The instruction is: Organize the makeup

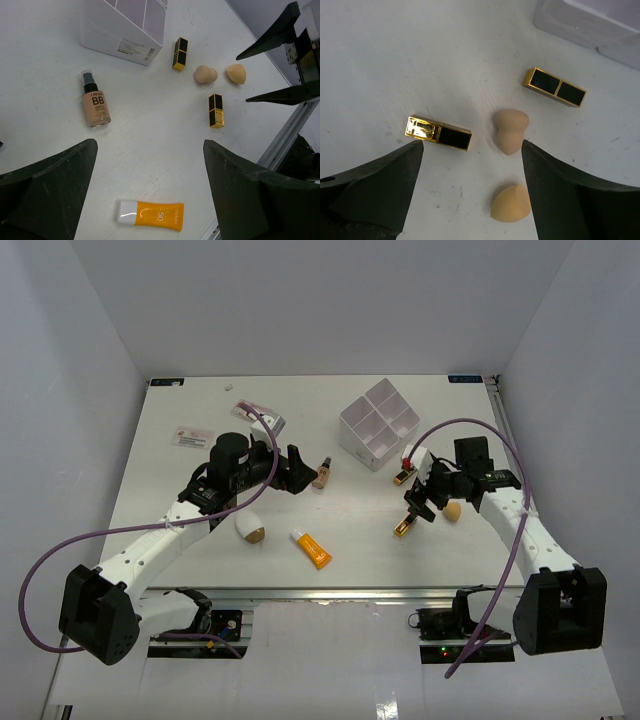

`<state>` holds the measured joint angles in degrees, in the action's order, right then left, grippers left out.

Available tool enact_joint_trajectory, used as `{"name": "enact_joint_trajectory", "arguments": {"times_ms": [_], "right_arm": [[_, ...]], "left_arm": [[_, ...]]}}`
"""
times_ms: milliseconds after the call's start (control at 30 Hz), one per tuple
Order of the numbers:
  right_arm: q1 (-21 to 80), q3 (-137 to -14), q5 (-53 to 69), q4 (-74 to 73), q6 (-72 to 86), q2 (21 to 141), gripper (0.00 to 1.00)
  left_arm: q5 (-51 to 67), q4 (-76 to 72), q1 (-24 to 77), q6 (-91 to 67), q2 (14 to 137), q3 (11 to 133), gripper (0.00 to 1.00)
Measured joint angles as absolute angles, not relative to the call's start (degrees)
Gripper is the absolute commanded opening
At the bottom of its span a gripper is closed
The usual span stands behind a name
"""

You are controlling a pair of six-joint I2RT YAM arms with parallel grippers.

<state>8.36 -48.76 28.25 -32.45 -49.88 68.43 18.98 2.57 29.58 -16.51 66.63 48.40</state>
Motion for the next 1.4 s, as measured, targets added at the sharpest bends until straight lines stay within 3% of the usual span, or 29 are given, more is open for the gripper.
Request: {"name": "enact_joint_trajectory", "arguments": {"times_ms": [433, 967, 1133, 1400], "right_arm": [[8.67, -50.88, 14.22, -26.68, -35.90, 83.03, 0.69], [8.74, -53.39, 12.24, -23.57, -35.12, 91.88, 0.40], [8.78, -53.46, 12.66, -23.53, -35.94, 92.24, 0.27], [8.76, -54.23, 15.12, -24.71, -38.28, 89.73, 0.15]], "left_arm": [[18.99, 2.57, 29.58, -16.51, 66.63, 48.51, 0.98], [18.98, 2.57, 29.58, -16.49, 66.63, 48.51, 0.98], [18.98, 2.57, 29.58, -16.49, 66.63, 48.51, 0.98], [18.98, 2.57, 29.58, -16.49, 66.63, 48.51, 0.98]]}}
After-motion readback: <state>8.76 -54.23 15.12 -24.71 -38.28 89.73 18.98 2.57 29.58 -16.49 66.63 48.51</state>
